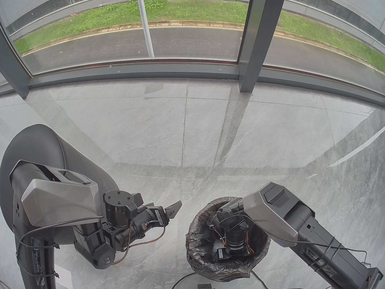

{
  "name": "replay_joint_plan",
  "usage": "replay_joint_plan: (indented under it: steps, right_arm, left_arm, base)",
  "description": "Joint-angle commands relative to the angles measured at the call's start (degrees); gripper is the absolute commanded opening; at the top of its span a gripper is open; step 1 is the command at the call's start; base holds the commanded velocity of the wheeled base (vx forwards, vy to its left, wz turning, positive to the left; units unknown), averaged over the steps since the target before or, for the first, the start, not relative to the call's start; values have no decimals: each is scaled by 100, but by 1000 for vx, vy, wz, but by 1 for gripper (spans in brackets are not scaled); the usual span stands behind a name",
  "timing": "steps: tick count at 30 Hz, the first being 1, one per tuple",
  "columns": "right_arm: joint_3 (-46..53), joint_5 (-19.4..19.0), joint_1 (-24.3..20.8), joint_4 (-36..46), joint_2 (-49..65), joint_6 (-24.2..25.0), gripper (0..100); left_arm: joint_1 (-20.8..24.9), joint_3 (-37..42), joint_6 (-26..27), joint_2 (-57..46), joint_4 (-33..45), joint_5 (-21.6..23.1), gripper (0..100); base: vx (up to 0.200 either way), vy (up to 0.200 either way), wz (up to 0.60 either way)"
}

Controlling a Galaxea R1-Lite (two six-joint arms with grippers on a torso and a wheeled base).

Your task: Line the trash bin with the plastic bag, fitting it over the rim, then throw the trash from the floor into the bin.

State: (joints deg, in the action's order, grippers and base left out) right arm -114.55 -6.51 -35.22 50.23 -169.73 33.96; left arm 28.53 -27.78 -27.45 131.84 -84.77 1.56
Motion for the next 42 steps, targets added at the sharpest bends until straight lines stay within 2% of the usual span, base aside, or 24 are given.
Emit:
replay_joint_plan:
  steps: [1, 18, 20, 28, 33, 42]
  right_arm:
    - [-4, 18, 59, 66, -271, -74, 100]
    - [-4, 422, 41, 66, 19, -92, 100]
    - [-4, 642, 24, 66, 212, -100, 100]
    - [-4, 721, -46, 198, 696, -127, 100]
    - [-4, 1020, -143, 260, 1056, -276, 100]
    - [-4, 1055, -328, 523, 1917, -285, 100]
  left_arm:
    - [4, 1, 3, 43, -4, 2, 100]
    - [4, 1, 3, 79, -13, 2, 100]
    - [4, 1, -6, 70, -13, 2, 100]
    - [4, 10, -6, 61, -13, 2, 100]
    - [4, 18, -6, 43, -22, 2, 100]
    - [4, 27, -6, -1, -22, 2, 100]
  base:
    - [0, 0, 0]
    - [0, 0, 0]
    - [0, 0, 0]
    - [0, 0, 0]
    - [0, 0, 0]
    - [0, 0, 0]
